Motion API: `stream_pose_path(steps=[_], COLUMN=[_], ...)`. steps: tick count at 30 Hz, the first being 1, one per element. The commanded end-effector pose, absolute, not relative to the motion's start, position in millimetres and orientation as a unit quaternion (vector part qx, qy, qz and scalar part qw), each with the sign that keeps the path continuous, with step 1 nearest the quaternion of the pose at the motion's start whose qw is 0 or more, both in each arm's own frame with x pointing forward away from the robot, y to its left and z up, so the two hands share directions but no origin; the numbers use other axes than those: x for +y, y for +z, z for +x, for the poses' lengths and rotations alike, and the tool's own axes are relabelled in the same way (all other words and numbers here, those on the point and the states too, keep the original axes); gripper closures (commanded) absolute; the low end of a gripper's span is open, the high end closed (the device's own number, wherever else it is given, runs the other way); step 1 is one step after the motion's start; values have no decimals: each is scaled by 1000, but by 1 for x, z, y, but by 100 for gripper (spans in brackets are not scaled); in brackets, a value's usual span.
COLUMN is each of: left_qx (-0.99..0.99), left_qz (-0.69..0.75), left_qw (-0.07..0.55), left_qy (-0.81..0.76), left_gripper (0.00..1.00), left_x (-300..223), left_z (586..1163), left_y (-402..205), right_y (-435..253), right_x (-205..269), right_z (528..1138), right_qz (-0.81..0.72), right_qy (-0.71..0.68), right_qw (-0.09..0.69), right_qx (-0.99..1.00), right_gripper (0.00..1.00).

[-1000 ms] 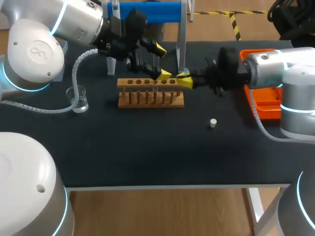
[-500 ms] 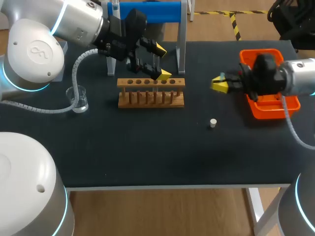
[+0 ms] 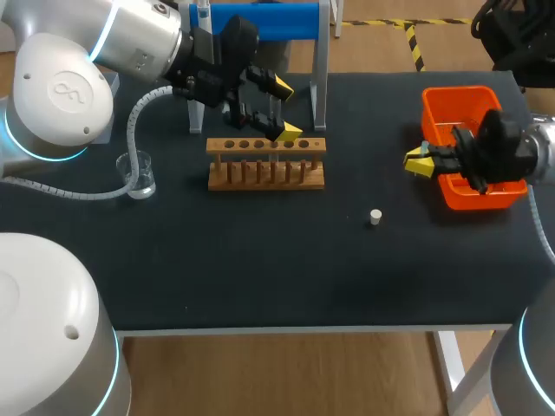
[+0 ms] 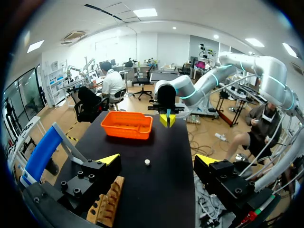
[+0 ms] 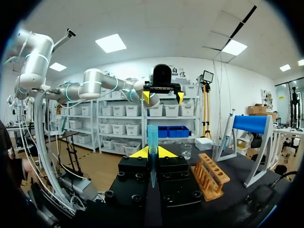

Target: Invert the test tube, pick up the pipette, mount the tip to pipette, aspirate from beaker and dispense into the tube, eject the tip, return the pipette, and cap with the stopper.

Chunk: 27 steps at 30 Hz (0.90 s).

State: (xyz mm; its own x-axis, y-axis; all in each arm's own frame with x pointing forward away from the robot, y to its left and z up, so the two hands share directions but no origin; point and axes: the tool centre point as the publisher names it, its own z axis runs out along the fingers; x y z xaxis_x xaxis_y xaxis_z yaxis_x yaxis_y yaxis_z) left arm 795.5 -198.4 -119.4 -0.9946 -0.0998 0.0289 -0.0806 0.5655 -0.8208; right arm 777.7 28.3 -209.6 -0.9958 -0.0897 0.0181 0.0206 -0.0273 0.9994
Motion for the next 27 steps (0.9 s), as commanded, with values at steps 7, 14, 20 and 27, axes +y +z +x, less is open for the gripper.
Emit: stream_pose_path(steps=[7, 14, 20, 27], left_qx=[885, 885, 885, 885], left_qz=[-51, -51, -51, -51], left_qw=[11, 11, 11, 11], left_qy=[-463, -463, -463, -463], left_gripper=[0, 0, 0, 0], left_x=[-198, -198, -198, -198], left_z=[794, 794, 794, 794], left_y=[-119, -119, -119, -119], right_y=[-213, -213, -213, -213], right_x=[24, 24, 24, 24], right_z=[773, 773, 773, 773], right_qz=[17, 14, 14, 14], right_qy=[-709, -706, -706, -706], right_qw=[41, 42, 42, 42], right_qx=[-704, -707, -707, -707], right_gripper=[100, 100, 100, 100])
